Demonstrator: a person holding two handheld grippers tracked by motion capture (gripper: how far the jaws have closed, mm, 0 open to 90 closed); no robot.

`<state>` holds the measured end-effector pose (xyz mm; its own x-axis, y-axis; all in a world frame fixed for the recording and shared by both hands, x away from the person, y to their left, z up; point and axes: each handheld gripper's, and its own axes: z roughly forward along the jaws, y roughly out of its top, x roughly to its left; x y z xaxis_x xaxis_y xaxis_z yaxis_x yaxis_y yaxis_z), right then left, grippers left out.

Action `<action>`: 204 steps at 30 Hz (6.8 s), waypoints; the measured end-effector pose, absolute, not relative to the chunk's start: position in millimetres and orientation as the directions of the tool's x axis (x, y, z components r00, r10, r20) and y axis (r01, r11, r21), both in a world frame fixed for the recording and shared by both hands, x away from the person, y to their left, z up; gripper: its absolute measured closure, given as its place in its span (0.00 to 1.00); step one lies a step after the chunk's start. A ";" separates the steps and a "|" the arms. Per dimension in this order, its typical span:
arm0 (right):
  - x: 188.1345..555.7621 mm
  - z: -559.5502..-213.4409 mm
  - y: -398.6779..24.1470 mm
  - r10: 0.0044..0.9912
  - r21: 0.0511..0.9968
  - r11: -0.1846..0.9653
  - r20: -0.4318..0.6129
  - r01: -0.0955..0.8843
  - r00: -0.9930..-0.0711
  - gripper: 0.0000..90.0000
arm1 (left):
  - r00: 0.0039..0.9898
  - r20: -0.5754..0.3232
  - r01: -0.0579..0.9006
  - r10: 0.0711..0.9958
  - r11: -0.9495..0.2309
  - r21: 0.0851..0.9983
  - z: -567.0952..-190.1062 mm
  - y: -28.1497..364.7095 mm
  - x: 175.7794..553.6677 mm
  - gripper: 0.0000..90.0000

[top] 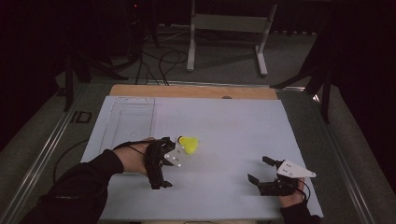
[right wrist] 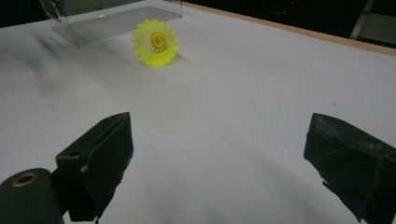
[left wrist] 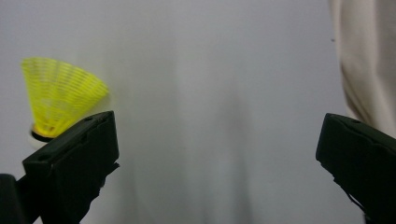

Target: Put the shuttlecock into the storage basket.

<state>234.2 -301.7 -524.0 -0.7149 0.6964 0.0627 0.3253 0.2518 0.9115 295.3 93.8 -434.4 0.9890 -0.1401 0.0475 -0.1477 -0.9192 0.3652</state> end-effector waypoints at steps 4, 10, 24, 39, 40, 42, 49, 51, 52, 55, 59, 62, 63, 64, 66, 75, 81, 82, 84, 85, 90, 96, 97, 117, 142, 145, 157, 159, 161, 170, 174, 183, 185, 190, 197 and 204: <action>234.3 -524.3 -301.4 0.696 0.911 0.252 0.063 0.326 -0.716 0.09 | 0.986 0.073 -0.166 -0.150 -0.922 0.351 -437.1 88.7 302.7 0.00; 234.0 -523.9 -301.6 0.694 0.912 0.248 0.068 0.326 -0.717 0.09 | 0.986 0.068 -0.169 -0.154 -0.917 0.361 -437.6 82.7 318.2 0.00; 234.2 -524.3 -302.0 0.691 0.911 0.247 0.074 0.331 -0.719 0.09 | 0.990 0.085 -0.138 -0.116 -0.939 0.314 -449.1 77.4 351.2 0.00; 233.8 -524.4 -301.9 0.683 0.914 0.240 0.080 0.327 -0.726 0.09 | 0.990 0.119 -0.114 -0.078 -0.936 0.332 -464.9 77.5 381.4 0.00; 233.8 -524.6 -301.7 0.684 0.914 0.241 0.079 0.327 -0.726 0.09 | 0.990 0.120 -0.115 -0.079 -0.940 0.323 -466.5 77.4 382.8 0.00; 234.2 -524.9 -302.0 0.681 0.914 0.240 0.080 0.326 -0.728 0.09 | 0.990 0.119 -0.111 -0.077 -0.943 0.314 -469.9 76.5 385.8 0.00; 234.4 -525.4 -302.1 0.679 0.915 0.239 0.083 0.327 -0.730 0.09 | 0.984 0.144 -0.143 -0.106 -0.951 0.275 -479.8 71.7 395.9 0.00; 234.4 -525.7 -302.1 0.679 0.914 0.237 0.087 0.329 -0.729 0.09 | 0.984 0.144 -0.142 -0.107 -0.955 0.259 -482.0 70.9 399.3 0.00; 234.6 -525.9 -302.3 0.678 0.915 0.236 0.086 0.327 -0.730 0.09 | 0.984 0.143 -0.139 -0.106 -0.958 0.251 -483.3 70.9 401.2 0.00; 234.7 -526.2 -302.3 0.677 0.915 0.235 0.089 0.329 -0.730 0.09 | 0.983 0.150 -0.137 -0.104 -0.964 0.229 -486.3 70.3 405.9 0.00; 234.7 -526.4 -302.4 0.675 0.916 0.232 0.091 0.328 -0.732 0.09 | 0.978 0.171 -0.154 -0.121 -0.968 0.196 -489.5 68.1 409.9 0.03; 234.9 -526.7 -302.6 0.674 0.916 0.227 0.096 0.330 -0.732 0.09 | 0.972 0.186 -0.179 -0.144 -0.967 0.181 -492.1 66.2 411.1 0.07; 234.9 -526.7 -302.6 0.675 0.916 0.228 0.096 0.330 -0.732 0.09 | 0.971 0.182 -0.187 -0.154 -0.966 0.178 -493.1 65.7 411.5 0.10; 234.9 -526.8 -302.6 0.674 0.916 0.227 0.097 0.331 -0.732 0.09 | 0.966 0.197 -0.201 -0.166 -0.965 0.169 -494.9 65.2 411.5 0.13; 234.9 -526.8 -302.6 0.674 0.916 0.226 0.099 0.332 -0.732 0.09 | 0.963 0.203 -0.212 -0.178 -0.964 0.159 -496.2 64.7 411.7 0.17; 234.6 -526.7 -303.5 0.673 0.916 0.222 0.105 0.335 -0.733 0.09 | 0.942 0.224 -0.279 -0.248 -0.954 0.115 -511.4 60.7 415.6 0.37; 234.8 -526.9 -304.0 0.671 0.917 0.220 0.107 0.334 -0.734 0.09 | 0.942 0.208 -0.292 -0.264 -0.949 0.117 -513.3 60.6 418.7 0.59; 234.9 -527.1 -304.1 0.671 0.916 0.220 0.108 0.336 -0.734 0.09 | 0.942 0.208 -0.292 -0.264 -0.949 0.117 -513.3 60.6 418.7 0.62; 234.9 -527.3 -303.9 0.670 0.915 0.219 0.112 0.339 -0.734 0.09 | 0.940 0.207 -0.298 -0.270 -0.947 0.120 -512.8 59.8 419.1 0.70; 234.9 -527.3 -303.9 0.670 0.915 0.219 0.112 0.339 -0.734 0.09 | 0.940 0.207 -0.298 -0.270 -0.947 0.120 -512.8 59.8 419.1 0.71; 234.9 -527.0 -304.3 0.670 0.917 0.218 0.109 0.335 -0.735 0.09 | 0.947 0.189 -0.286 -0.260 -0.950 0.122 -510.0 59.0 419.3 0.72; 234.5 -526.4 -304.0 0.671 0.916 0.218 0.109 0.336 -0.733 0.11 | 0.957 0.168 -0.259 -0.238 -0.958 0.121 -499.5 59.1 418.0 0.72; 234.4 -526.0 -304.3 0.674 0.918 0.217 0.105 0.332 -0.731 0.11 | 0.960 0.156 -0.252 -0.232 -0.959 0.126 -495.2 58.8 416.9 0.72; 234.8 -523.7 -305.2 0.697 0.907 0.240 0.087 0.346 -0.711 0.11 | 0.995 0.035 -0.093 -0.088 -0.982 0.165 -443.3 63.1 398.9 0.72; 234.8 -522.8 -304.4 0.693 0.909 0.240 0.085 0.340 -0.716 0.11 | 0.968 0.013 0.245 0.252 -0.950 0.193 -392.8 103.2 381.4 0.72; 234.8 -522.7 -304.8 0.696 0.909 0.237 0.086 0.342 -0.713 0.11 | 0.958 0.002 0.282 0.288 -0.941 0.186 -387.5 108.1 381.8 0.72; 234.4 -522.2 -304.2 0.700 0.909 0.231 0.093 0.347 -0.708 0.11 | 0.930 -0.022 0.363 0.368 -0.905 0.222 -369.5 125.3 383.9 0.72; 234.8 -522.4 -304.7 0.700 0.911 0.230 0.090 0.343 -0.708 0.11 | 0.918 -0.008 0.388 0.396 -0.895 0.221 -368.4 129.1 383.6 0.72; 234.8 -522.4 -304.9 0.701 0.911 0.230 0.089 0.342 -0.708 0.11 | 0.915 -0.010 0.395 0.404 -0.891 0.225 -368.1 133.2 382.3 0.72; 234.7 -522.3 -304.6 0.701 0.910 0.231 0.090 0.345 -0.707 0.11 | 0.872 -0.023 0.482 0.489 -0.848 0.221 -363.7 162.2 380.3 0.72; 234.9 -522.3 -304.1 0.700 0.910 0.235 0.086 0.343 -0.709 0.11 | 0.848 -0.029 0.520 0.529 -0.821 0.233 -362.9 176.9 379.9 0.72; 234.7 -522.0 -303.9 0.700 0.913 0.231 0.084 0.336 -0.709 0.11 | 0.805 -0.043 0.583 0.591 -0.776 0.241 -359.6 201.7 378.2 0.72; 234.5 -522.1 -303.5 0.701 0.912 0.235 0.081 0.337 -0.708 0.11 | 0.795 -0.046 0.596 0.605 -0.766 0.242 -358.6 206.7 377.8 0.72; 234.5 -522.0 -303.3 0.700 0.912 0.232 0.084 0.337 -0.709 0.11 | 0.747 -0.035 0.649 0.664 -0.718 0.251 -357.5 220.7 376.6 0.72; 234.4 -521.9 -303.5 0.698 0.913 0.236 0.079 0.332 -0.712 0.11 | 0.731 -0.064 0.663 0.680 -0.685 0.302 -357.5 242.4 365.1 0.72; 234.1 -521.5 -302.7 0.697 0.912 0.237 0.079 0.333 -0.713 0.11 | 0.680 -0.075 0.707 0.729 -0.625 0.330 -363.9 265.7 355.8 0.72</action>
<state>234.1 -302.7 -521.5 -0.7126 0.6971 0.0790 0.3334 0.2374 0.9124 355.8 265.7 -363.9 0.6799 0.7295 -0.0746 0.7071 -0.6253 0.3303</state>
